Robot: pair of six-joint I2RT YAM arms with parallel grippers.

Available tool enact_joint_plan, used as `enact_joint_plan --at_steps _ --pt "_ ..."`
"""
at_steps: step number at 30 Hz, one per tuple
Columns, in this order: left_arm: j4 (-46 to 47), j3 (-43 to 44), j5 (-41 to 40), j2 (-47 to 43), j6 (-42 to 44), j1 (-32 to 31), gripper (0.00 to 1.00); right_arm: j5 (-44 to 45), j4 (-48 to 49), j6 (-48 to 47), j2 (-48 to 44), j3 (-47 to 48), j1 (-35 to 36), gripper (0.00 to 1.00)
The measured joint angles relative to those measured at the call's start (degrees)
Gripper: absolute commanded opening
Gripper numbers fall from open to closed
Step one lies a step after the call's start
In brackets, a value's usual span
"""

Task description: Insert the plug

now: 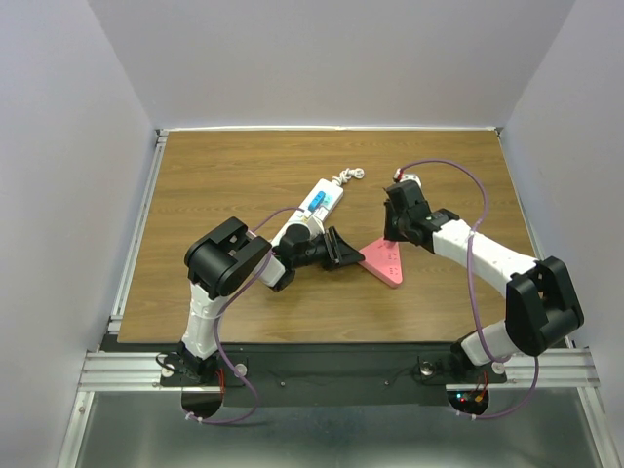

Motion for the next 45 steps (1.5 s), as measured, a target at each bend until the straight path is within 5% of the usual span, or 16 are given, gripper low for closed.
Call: enact_joint_plan --at_steps 45 --pt "-0.4 0.0 0.3 0.0 -0.2 0.3 0.25 -4.1 2.4 1.0 -1.2 -2.3 -3.0 0.0"
